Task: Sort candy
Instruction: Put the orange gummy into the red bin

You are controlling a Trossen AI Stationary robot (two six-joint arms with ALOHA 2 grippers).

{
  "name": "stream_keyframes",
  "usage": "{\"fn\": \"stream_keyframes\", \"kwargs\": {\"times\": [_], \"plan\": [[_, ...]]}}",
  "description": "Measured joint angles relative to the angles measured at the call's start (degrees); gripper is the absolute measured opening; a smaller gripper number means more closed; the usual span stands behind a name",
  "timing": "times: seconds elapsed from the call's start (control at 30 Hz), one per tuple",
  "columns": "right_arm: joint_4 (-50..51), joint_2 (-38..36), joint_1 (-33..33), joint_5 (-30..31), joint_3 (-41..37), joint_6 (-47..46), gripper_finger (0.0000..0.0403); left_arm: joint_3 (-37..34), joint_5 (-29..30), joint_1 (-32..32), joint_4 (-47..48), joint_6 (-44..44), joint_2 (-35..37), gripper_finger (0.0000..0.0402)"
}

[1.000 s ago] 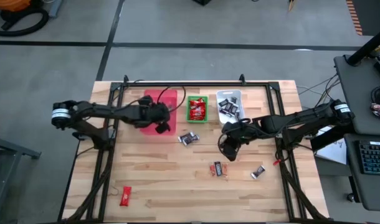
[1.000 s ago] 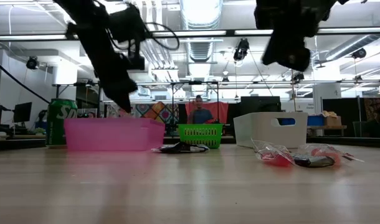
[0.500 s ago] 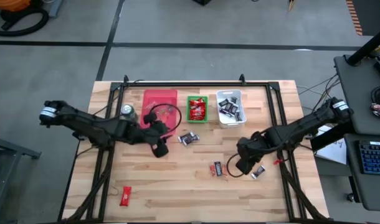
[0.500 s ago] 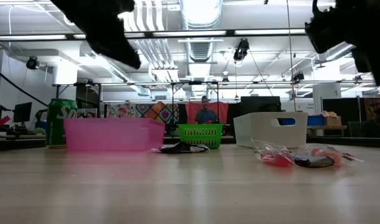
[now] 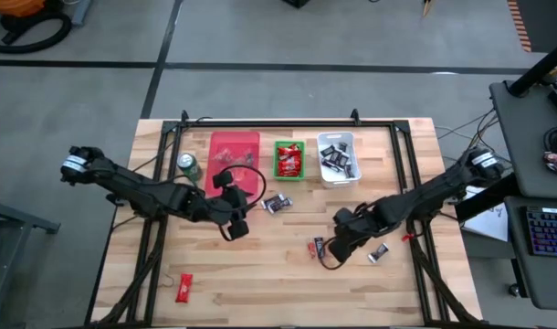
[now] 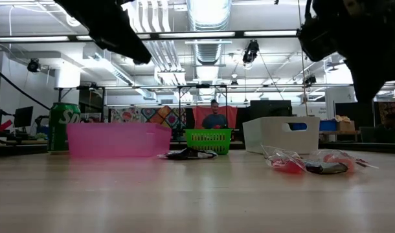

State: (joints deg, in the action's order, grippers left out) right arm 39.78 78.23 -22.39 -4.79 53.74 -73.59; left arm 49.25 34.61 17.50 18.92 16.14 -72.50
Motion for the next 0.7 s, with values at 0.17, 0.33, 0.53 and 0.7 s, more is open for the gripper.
{"fn": "stream_keyframes", "kwargs": {"times": [0.17, 0.33, 0.53, 0.7], "plan": [[0.19, 5.01, 0.02, -6.03, 1.31, 3.15, 0.0013, 0.00, -0.02, 0.09, 0.15, -0.15, -0.27, 0.0130], [0.22, 9.44, 0.02, -5.81, 3.12, 13.10, 0.0013, 0.00, -0.03, 0.11, 0.55, -0.24, -0.27, 0.0130], [0.36, 12.19, 0.04, -3.32, 5.59, 8.64, 0.0013, 0.00, -0.04, 0.11, 0.78, -0.63, -0.27, 0.0130], [1.09, 12.38, 0.04, -4.66, 7.97, 7.85, 0.0013, -0.14, -0.04, 0.11, 0.99, -1.08, -0.27, 0.0130]]}}
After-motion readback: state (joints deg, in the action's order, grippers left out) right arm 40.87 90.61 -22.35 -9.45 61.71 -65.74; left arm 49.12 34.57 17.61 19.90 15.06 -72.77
